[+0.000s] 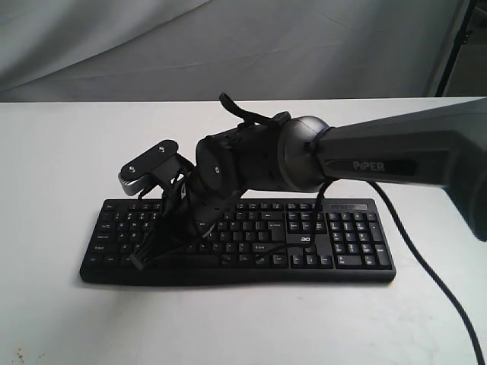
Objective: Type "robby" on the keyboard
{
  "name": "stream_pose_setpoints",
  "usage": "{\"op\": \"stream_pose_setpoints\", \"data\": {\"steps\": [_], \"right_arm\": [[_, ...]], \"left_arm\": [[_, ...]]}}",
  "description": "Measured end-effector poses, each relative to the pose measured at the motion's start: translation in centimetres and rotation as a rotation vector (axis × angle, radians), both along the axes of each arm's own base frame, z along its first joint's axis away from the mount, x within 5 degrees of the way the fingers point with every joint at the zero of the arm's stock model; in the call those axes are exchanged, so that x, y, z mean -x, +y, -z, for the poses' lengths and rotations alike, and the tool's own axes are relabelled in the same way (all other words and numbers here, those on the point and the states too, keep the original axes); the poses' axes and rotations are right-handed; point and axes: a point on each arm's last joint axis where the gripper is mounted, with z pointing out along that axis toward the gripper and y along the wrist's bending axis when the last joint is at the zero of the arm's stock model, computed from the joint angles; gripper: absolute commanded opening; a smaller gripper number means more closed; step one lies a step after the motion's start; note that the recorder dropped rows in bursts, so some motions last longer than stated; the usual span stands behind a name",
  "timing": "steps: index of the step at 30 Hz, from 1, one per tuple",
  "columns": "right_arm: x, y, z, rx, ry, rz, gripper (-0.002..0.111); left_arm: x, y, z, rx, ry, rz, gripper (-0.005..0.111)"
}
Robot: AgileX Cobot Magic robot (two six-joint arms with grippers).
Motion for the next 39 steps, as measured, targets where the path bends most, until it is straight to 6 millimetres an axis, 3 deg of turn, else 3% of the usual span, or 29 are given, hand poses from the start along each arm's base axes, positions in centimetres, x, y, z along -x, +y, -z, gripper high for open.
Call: {"op": "stream_pose_setpoints", "data": {"steps": [9,32,39], "right_arm": [[-0.1,0.0,1.6,0.028,0.014,-0.002,0.000],[-0.3,0.0,0.1,0.011,-0.037,-0.014,0.000],[-0.4,0.1,1.8,0.033,-0.018,-0.013,0.000]], "left_arm": [[0.0,0.0,0.0,0.000,0.000,0.000,0.000],[0.0,0.0,0.0,0.000,0.000,0.000,0.000],[0.0,0.0,0.0,0.000,0.000,0.000,0.000]]}}
